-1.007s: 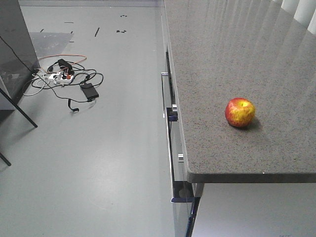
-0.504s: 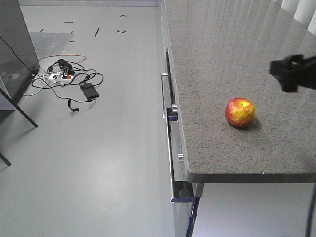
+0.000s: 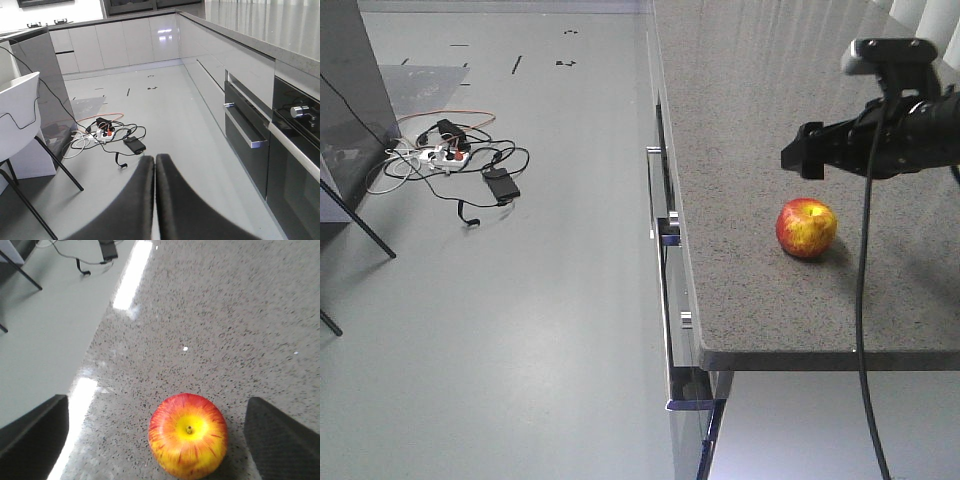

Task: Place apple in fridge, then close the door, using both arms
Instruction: 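Lower the right gripper over the red-yellow apple on the counter, then close the right gripper on the apple and lift it up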

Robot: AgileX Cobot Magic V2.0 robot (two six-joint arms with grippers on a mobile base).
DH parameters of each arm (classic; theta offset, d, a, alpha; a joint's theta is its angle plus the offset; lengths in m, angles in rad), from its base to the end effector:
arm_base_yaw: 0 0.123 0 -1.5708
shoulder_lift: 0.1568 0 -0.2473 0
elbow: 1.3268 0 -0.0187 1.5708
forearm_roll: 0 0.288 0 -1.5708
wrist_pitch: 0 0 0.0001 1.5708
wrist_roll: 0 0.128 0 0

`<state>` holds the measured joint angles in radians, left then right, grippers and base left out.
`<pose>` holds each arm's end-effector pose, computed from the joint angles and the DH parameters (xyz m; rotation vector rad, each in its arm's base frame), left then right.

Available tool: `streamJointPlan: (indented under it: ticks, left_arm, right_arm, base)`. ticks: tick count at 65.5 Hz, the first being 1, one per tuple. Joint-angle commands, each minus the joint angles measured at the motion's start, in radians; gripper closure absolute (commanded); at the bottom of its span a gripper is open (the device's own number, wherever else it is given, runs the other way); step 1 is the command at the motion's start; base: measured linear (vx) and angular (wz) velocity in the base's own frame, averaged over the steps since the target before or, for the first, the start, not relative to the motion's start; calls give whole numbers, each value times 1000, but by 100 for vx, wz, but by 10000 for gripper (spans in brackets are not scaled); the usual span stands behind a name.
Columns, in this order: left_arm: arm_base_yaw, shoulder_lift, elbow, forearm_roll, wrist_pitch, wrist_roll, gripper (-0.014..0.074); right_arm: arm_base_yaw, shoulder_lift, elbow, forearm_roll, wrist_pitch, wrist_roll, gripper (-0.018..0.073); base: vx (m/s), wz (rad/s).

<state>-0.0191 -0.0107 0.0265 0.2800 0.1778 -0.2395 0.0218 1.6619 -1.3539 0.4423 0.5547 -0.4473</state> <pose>0.1686 0.0031 0.1854 0.0093 1.6705 0.0538 0.4378 0.0384 0.2346 -0.2152 2.2806 0.2393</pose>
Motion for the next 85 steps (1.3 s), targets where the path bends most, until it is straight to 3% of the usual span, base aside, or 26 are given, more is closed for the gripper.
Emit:
streamJointPlan:
  ticks: [1,61,70,85]
  left_arm:
    - [1,-17,14,3,-72,-3,604]
    - [1,-17,14,3,-72,-3,604]
    - [1,-17,14,3,-72,-3,604]
    - [1,-17,14,3,-72,-3,604]
  right_arm:
    - [1,7,-42,22,-55,-17,-106]
    - [1,220,-41,20,-136,-24,-69]
    - [1,220,-41,18,-129,-24,-2]
    - [1,220,-41,18,-110,-25,226]
  base:
    - [0,0]
    - [0,0]
    - [0,0]
    - [0,0]
